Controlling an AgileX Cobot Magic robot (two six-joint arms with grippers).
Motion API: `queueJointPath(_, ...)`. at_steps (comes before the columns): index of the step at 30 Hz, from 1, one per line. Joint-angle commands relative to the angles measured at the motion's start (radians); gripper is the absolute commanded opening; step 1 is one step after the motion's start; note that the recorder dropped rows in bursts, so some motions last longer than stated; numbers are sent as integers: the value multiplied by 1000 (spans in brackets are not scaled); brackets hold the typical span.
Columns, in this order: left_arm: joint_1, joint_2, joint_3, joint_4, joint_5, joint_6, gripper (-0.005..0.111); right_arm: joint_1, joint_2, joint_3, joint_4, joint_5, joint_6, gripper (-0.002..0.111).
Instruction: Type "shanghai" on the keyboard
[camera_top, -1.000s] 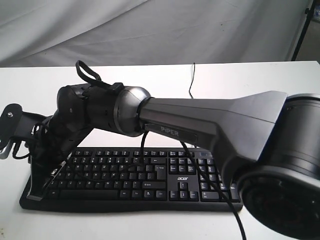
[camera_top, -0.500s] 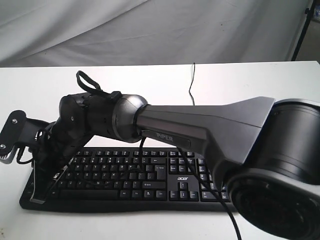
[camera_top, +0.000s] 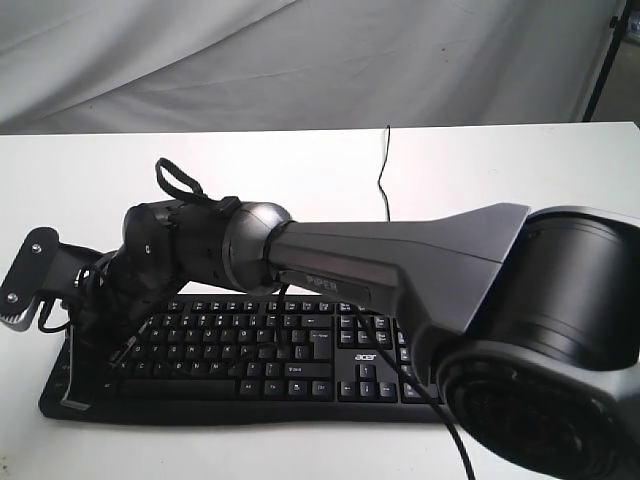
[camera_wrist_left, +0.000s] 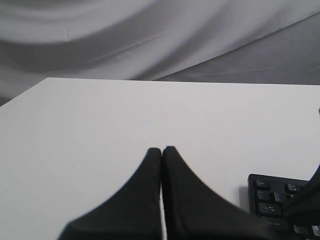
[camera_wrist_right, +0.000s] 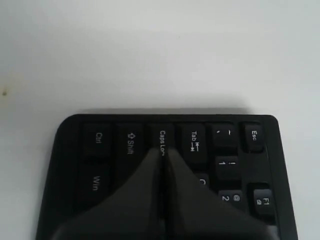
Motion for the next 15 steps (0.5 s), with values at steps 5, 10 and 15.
queueJointPath(5, 2, -5, 5, -1, -11, -2, 1, -11, 0, -6, -25, -6, 2, 0)
queueJointPath(10, 2, -5, 5, -1, -11, -2, 1, -13, 16, -6, -28, -9, 4, 0)
queueJointPath(15, 2, -5, 5, -1, -11, -2, 1, -17, 16, -6, -20, -4, 2, 0)
